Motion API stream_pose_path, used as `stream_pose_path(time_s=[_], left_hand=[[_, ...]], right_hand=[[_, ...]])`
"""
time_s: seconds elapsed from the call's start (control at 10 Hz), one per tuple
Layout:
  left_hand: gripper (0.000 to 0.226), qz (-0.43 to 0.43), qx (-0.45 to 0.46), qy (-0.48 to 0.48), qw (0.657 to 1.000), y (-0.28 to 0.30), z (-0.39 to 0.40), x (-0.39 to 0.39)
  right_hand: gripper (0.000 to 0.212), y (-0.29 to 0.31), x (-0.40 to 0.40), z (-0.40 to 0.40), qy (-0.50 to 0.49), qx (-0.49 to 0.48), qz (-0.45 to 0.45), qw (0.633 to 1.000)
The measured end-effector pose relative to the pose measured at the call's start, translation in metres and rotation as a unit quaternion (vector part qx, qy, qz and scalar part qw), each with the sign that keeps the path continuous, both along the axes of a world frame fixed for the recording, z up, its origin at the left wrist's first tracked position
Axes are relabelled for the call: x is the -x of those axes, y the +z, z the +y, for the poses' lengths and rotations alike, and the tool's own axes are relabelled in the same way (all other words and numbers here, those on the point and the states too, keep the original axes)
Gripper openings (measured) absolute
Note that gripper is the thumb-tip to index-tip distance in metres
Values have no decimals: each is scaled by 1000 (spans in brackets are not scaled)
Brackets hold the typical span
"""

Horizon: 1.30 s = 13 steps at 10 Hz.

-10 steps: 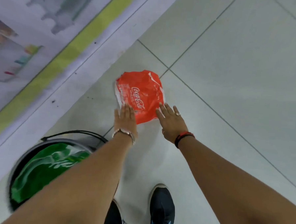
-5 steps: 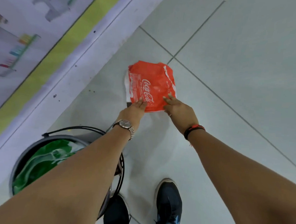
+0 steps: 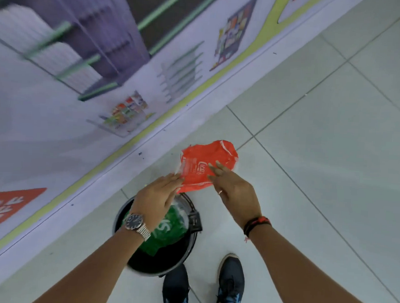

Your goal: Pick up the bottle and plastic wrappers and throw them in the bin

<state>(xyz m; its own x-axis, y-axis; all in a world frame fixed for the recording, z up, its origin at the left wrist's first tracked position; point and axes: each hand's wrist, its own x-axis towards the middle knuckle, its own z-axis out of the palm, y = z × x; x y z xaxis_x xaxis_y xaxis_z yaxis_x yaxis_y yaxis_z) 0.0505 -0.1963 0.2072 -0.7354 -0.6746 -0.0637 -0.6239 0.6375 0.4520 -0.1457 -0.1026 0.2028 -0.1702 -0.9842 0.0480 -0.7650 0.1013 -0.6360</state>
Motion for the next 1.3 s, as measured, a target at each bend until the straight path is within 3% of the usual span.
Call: stream_pose_path(time_s=[0.1,0.3,0.5,0.6,0.7,0.8,0.9,1.0,1.1,1.2,1.3], left_hand=[[32,9,9,43,999,37,3,-66],[41,-14,-46,83,995,22,45,-162],[28,-76,-109,55,990,-34,99,-179],[30,-156,-199,72,965,-57,107,-164],[30,-225,-218,95,945,-83,108,-157],[27,-302,-232,87,921,-113,108,-146],[27,-323,-243,76,911,-124,105,-144],[25,-343,-254,57,902,-126,109,-144],[22,-336,-264,52,902,-117,105,-146],[33,-301,-249,47,919,-105,101,-150],[55,-303,-230,18,925,-62,101,-152]], right_hand=[[30,33,-57,-3,45,9,-10,999],[28,21,-142,16,138,-38,1,990],[18,-46,-161,44,266,-182,63,945],[11,-68,-160,46,267,-251,84,927],[15,-85,-168,45,254,-276,88,923],[16,-111,-187,42,259,-391,130,873],[15,-125,-192,33,265,-440,139,846],[15,-133,-190,29,279,-455,124,837],[46,-130,-173,22,298,-462,109,828],[42,-114,-164,23,292,-437,93,846],[45,-66,-157,35,270,-405,153,860]])
